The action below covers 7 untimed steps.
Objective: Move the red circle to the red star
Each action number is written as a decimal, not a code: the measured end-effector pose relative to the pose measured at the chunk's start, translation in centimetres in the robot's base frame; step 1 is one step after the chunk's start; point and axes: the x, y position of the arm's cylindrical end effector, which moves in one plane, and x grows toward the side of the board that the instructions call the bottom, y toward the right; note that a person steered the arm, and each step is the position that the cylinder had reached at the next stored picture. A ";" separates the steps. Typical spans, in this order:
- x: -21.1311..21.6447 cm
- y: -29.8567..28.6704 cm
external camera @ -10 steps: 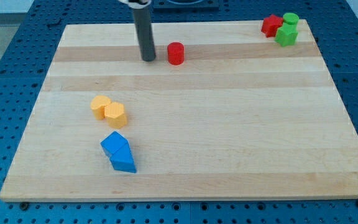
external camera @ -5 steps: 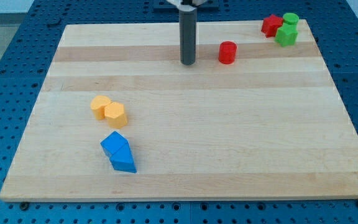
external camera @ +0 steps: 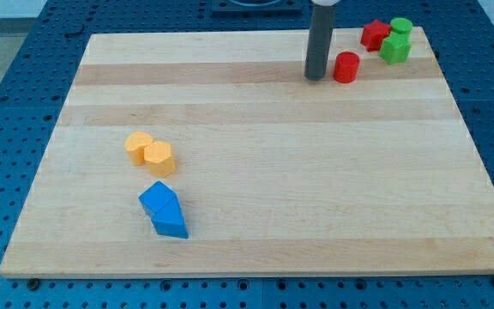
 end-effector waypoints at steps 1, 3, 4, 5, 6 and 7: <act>1.6 0.5; -1.0 6.4; -2.8 9.6; -3.2 11.0; -2.5 8.6; -0.5 4.4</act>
